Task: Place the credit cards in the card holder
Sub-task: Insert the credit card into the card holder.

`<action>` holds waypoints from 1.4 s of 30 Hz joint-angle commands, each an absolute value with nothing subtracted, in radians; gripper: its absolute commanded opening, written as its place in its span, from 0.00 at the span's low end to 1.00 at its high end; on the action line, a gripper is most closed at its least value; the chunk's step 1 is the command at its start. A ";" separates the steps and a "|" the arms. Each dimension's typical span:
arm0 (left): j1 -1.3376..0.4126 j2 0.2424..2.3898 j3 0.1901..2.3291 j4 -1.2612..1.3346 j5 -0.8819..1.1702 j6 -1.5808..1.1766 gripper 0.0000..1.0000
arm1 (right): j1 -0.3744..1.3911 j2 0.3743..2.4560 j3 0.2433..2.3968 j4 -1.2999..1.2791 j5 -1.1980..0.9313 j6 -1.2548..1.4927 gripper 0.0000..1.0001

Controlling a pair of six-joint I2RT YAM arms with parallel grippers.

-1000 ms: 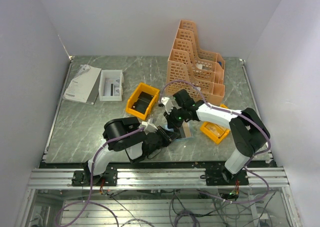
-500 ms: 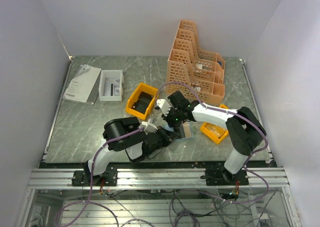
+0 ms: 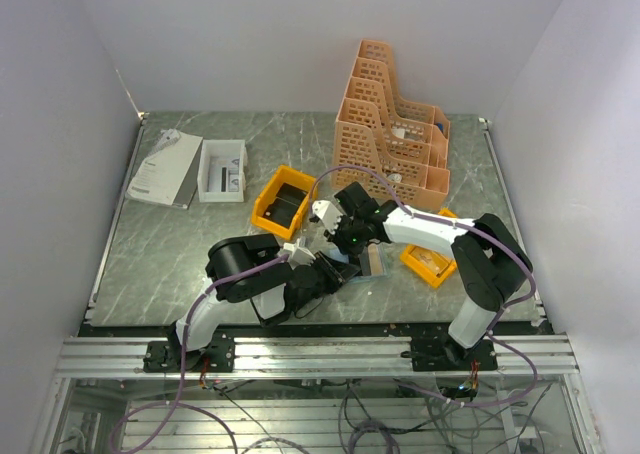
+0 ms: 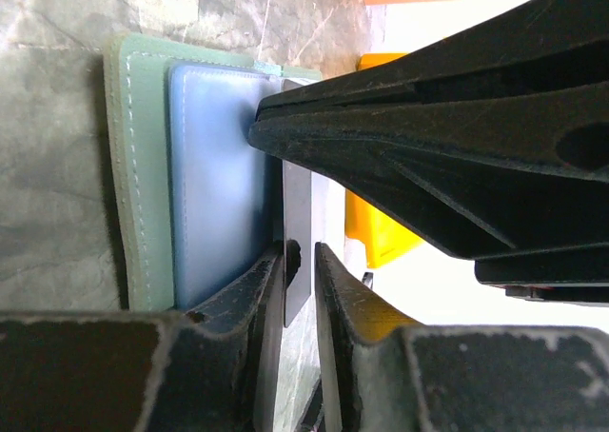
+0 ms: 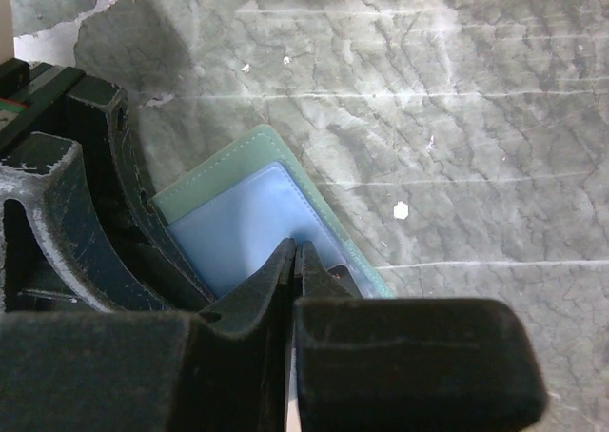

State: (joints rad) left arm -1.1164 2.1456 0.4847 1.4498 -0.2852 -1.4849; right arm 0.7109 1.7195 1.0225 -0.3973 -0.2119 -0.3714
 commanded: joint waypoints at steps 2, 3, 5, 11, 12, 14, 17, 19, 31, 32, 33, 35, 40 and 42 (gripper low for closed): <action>-1.118 2.139 0.479 1.449 -0.287 -1.456 0.33 | 0.713 1.738 1.050 -0.435 -0.198 -0.388 0.00; -1.118 2.137 0.478 1.447 -0.288 -1.455 0.33 | 0.713 1.738 1.051 -0.435 -0.203 -0.387 0.00; -1.119 2.132 0.473 1.445 -0.290 -1.453 0.33 | 0.712 1.738 1.052 -0.438 -0.210 -0.388 0.00; -1.118 2.107 0.463 1.419 -0.293 -1.442 0.34 | 0.709 1.740 1.055 -0.446 -0.225 -0.388 0.00; -1.118 2.100 0.462 1.411 -0.293 -1.439 0.34 | 0.708 1.739 1.056 -0.449 -0.226 -0.389 0.00; -1.118 2.088 0.458 1.396 -0.293 -1.432 0.34 | 0.705 1.737 1.057 -0.453 -0.230 -0.392 0.00; -1.118 2.071 0.453 1.374 -0.295 -1.424 0.35 | 0.700 1.732 1.057 -0.461 -0.239 -0.400 0.00; -1.118 2.058 0.451 1.362 -0.295 -1.417 0.37 | 0.695 1.730 1.057 -0.466 -0.245 -0.405 0.00; -1.119 1.956 0.440 1.209 -0.286 -1.359 0.38 | 0.677 1.728 1.064 -0.499 -0.305 -0.426 0.00; -1.118 1.947 0.440 1.194 -0.285 -1.352 0.38 | 0.677 1.729 1.066 -0.500 -0.314 -0.425 0.00; -1.118 1.941 0.440 1.181 -0.281 -1.347 0.38 | 0.675 1.730 1.067 -0.503 -0.320 -0.425 0.00; -1.118 1.931 0.442 1.150 -0.277 -1.338 0.38 | 0.672 1.731 1.070 -0.509 -0.344 -0.426 0.00; -1.118 1.890 0.440 1.082 -0.283 -1.313 0.36 | 0.658 1.727 1.077 -0.524 -0.406 -0.429 0.00; -1.118 1.857 0.443 1.039 -0.293 -1.296 0.36 | 0.652 1.718 1.077 -0.528 -0.435 -0.431 0.00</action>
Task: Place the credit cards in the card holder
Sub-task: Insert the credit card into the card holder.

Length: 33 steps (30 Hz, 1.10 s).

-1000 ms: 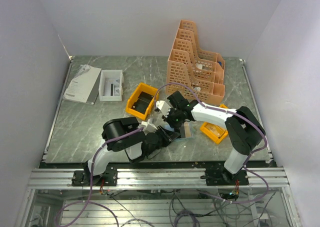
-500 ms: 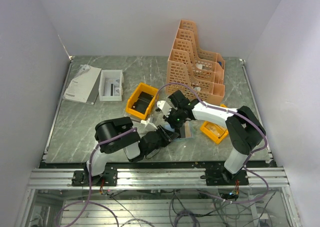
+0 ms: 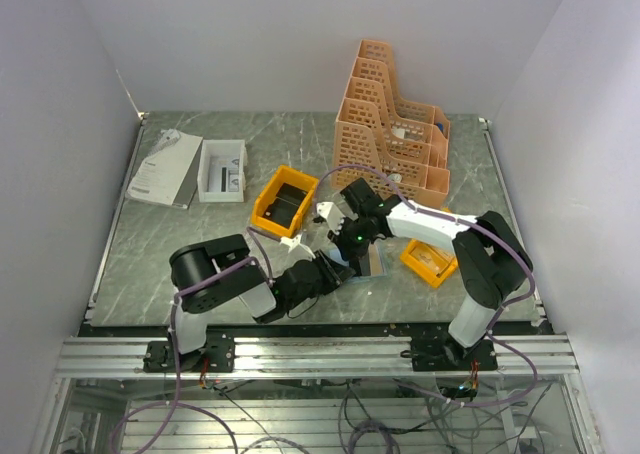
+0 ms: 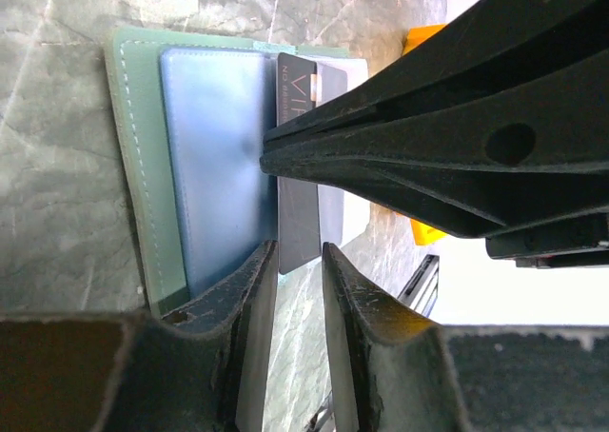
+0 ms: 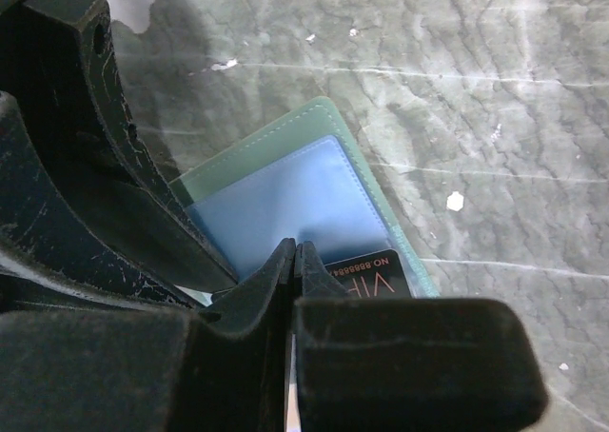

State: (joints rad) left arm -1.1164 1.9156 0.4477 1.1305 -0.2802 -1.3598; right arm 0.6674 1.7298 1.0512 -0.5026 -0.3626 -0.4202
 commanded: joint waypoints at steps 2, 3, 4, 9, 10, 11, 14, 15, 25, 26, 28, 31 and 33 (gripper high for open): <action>-1.118 1.830 0.453 0.993 -0.299 -1.272 0.36 | 0.643 1.708 1.078 -0.532 -0.465 -0.434 0.00; -1.118 1.818 0.459 0.968 -0.300 -1.260 0.36 | 0.639 1.703 1.078 -0.533 -0.479 -0.435 0.00; -1.119 1.806 0.470 0.946 -0.301 -1.249 0.36 | 0.633 1.698 1.078 -0.534 -0.492 -0.436 0.00; -1.118 1.754 0.490 0.850 -0.316 -1.205 0.35 | 0.602 1.669 1.075 -0.545 -0.559 -0.450 0.01; -1.117 1.744 0.493 0.829 -0.320 -1.199 0.35 | 0.596 1.663 1.073 -0.548 -0.568 -0.455 0.02; -1.116 1.734 0.495 0.811 -0.323 -1.192 0.34 | 0.592 1.657 1.072 -0.552 -0.577 -0.461 0.02; -1.112 1.707 0.502 0.750 -0.330 -1.169 0.32 | 0.572 1.633 1.070 -0.567 -0.598 -0.483 0.03; -1.111 1.694 0.508 0.723 -0.333 -1.156 0.31 | 0.564 1.623 1.068 -0.571 -0.602 -0.492 0.04; -1.058 1.600 0.660 0.329 -0.306 -0.977 0.14 | 0.398 1.531 1.039 -0.625 -0.525 -0.605 0.03; -1.049 1.601 0.675 0.304 -0.295 -0.963 0.11 | 0.384 1.528 1.039 -0.637 -0.519 -0.620 0.02; -1.029 1.605 0.709 0.250 -0.269 -0.937 0.07 | 0.358 1.527 1.041 -0.658 -0.502 -0.644 0.00; -1.010 1.609 0.742 0.199 -0.248 -0.905 0.07 | 0.333 1.527 1.035 -0.686 -0.516 -0.676 0.00; -1.004 1.617 0.761 0.184 -0.226 -0.890 0.07 | 0.332 1.541 1.031 -0.709 -0.536 -0.701 0.00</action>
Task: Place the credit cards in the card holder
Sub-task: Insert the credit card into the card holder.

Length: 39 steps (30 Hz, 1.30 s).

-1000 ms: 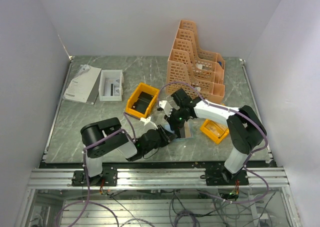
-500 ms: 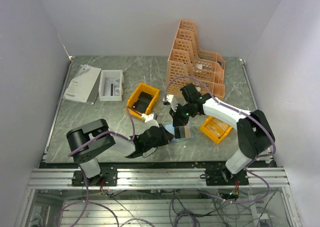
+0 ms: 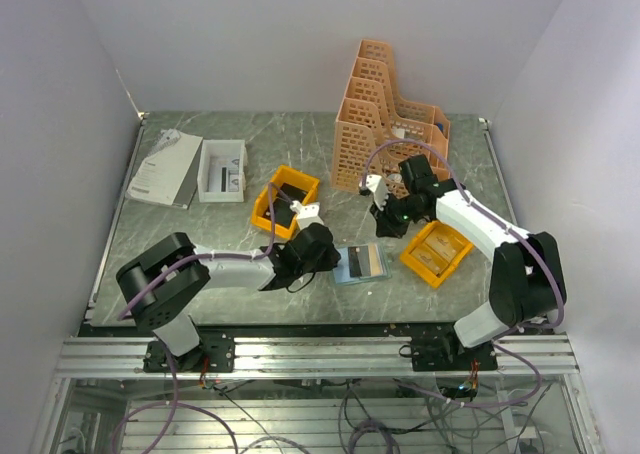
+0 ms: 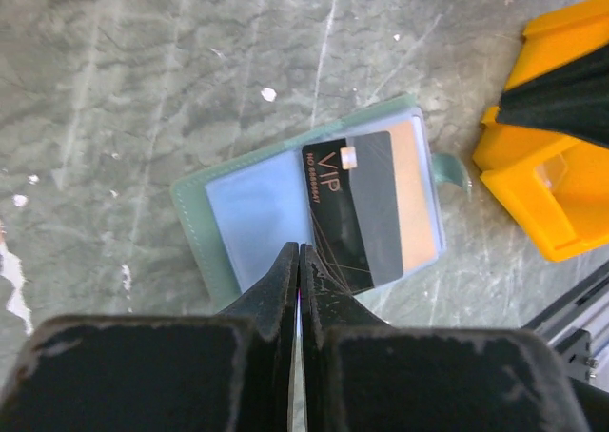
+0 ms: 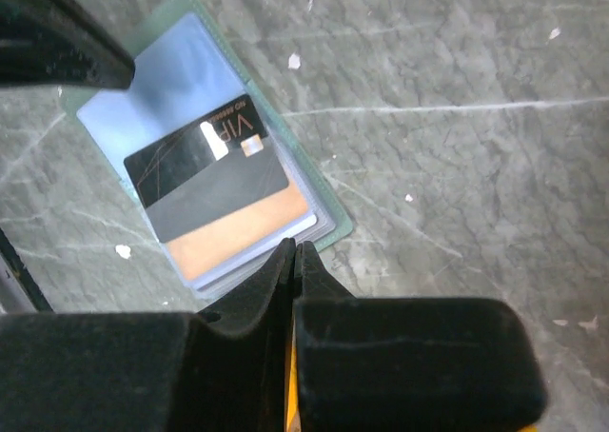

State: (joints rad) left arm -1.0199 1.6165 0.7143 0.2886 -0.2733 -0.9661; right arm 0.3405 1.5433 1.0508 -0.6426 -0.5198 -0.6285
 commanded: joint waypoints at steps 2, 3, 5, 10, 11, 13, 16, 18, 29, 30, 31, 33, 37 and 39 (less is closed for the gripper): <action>-1.002 1.635 0.782 0.169 -0.206 -0.879 0.07 | 0.332 1.573 1.041 -0.749 -0.545 -0.718 0.00; -1.002 1.651 0.801 0.152 -0.193 -0.875 0.07 | 0.331 1.589 1.050 -0.761 -0.538 -0.721 0.00; -1.002 1.670 0.818 0.142 -0.181 -0.872 0.07 | 0.331 1.617 1.053 -0.779 -0.523 -0.728 0.00; -1.002 1.709 0.858 0.104 -0.166 -0.858 0.07 | 0.323 1.622 1.024 -0.766 -0.484 -0.715 0.00; -1.002 1.714 0.867 0.094 -0.168 -0.854 0.07 | 0.322 1.628 1.023 -0.771 -0.479 -0.717 0.00; -1.002 1.723 0.877 0.079 -0.163 -0.851 0.07 | 0.321 1.645 1.026 -0.777 -0.476 -0.719 0.00; -1.002 1.731 0.883 0.076 -0.155 -0.849 0.07 | 0.321 1.670 1.027 -0.782 -0.474 -0.713 0.00; -1.002 1.740 0.887 0.079 -0.148 -0.852 0.07 | 0.321 1.685 1.033 -0.789 -0.476 -0.715 0.00; -1.002 1.762 0.894 0.083 -0.126 -0.862 0.07 | 0.320 1.654 1.050 -0.827 -0.613 -0.746 0.06; -1.002 1.766 0.895 0.083 -0.125 -0.862 0.07 | 0.319 1.658 1.048 -0.821 -0.608 -0.741 0.08; -1.002 1.769 0.898 0.083 -0.124 -0.863 0.07 | 0.319 1.661 1.046 -0.817 -0.599 -0.736 0.08; -1.002 1.779 0.904 0.083 -0.121 -0.864 0.07 | 0.319 1.663 1.044 -0.804 -0.588 -0.720 0.12; -1.002 1.790 0.909 0.080 -0.117 -0.869 0.07 | 0.319 1.672 1.033 -0.782 -0.556 -0.695 0.20; -1.002 1.792 0.910 0.078 -0.116 -0.871 0.07 | 0.320 1.681 1.030 -0.771 -0.538 -0.683 0.23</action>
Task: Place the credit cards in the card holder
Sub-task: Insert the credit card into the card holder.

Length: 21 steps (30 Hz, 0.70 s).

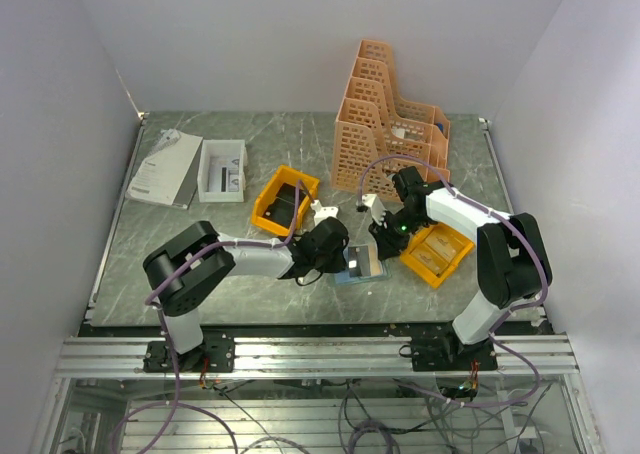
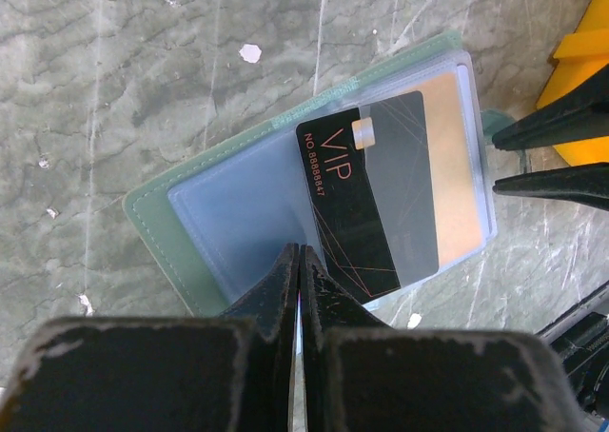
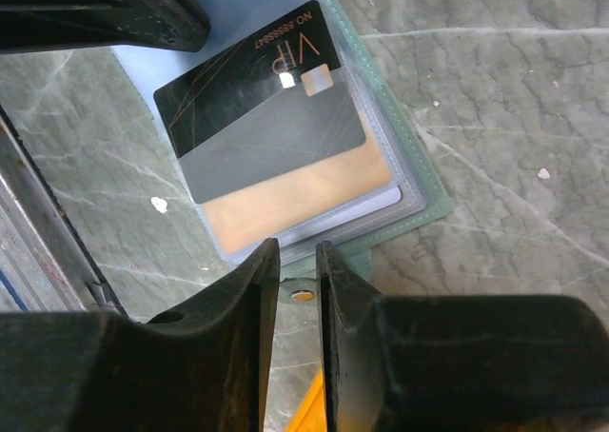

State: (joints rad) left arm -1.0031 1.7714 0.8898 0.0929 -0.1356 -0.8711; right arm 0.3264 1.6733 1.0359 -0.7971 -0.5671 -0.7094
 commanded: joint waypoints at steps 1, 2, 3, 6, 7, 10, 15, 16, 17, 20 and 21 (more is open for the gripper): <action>-1.002 1.793 0.910 0.082 -0.114 -0.872 0.07 | 0.319 1.685 1.028 -0.765 -0.529 -0.676 0.25; -1.002 1.795 0.908 0.087 -0.112 -0.874 0.07 | 0.319 1.689 1.027 -0.759 -0.520 -0.669 0.26; -1.002 1.798 0.908 0.087 -0.111 -0.876 0.07 | 0.320 1.693 1.026 -0.754 -0.511 -0.663 0.26; -1.002 1.799 0.906 0.093 -0.106 -0.880 0.07 | 0.319 1.711 1.026 -0.752 -0.498 -0.652 0.26; -1.002 1.799 0.905 0.096 -0.105 -0.880 0.07 | 0.320 1.716 1.026 -0.751 -0.494 -0.649 0.25; -1.002 1.798 0.904 0.098 -0.099 -0.882 0.07 | 0.319 1.726 1.027 -0.751 -0.487 -0.644 0.24; -1.004 1.805 0.907 0.113 -0.080 -0.889 0.07 | 0.321 1.734 1.028 -0.751 -0.488 -0.640 0.22; -1.007 1.807 0.908 0.115 -0.077 -0.892 0.07 | 0.320 1.734 1.028 -0.753 -0.489 -0.641 0.21; -1.009 1.809 0.910 0.114 -0.077 -0.893 0.07 | 0.319 1.737 1.029 -0.753 -0.489 -0.641 0.21; -1.015 1.815 0.917 0.116 -0.076 -0.895 0.07 | 0.320 1.740 1.029 -0.752 -0.485 -0.637 0.21; -1.016 1.816 0.918 0.117 -0.075 -0.895 0.07 | 0.319 1.739 1.029 -0.750 -0.483 -0.635 0.21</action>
State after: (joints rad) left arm -1.0042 1.7855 0.8940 0.1143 -0.1074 -0.8898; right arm 0.3264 1.7203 1.0359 -0.7605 -0.5026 -0.6434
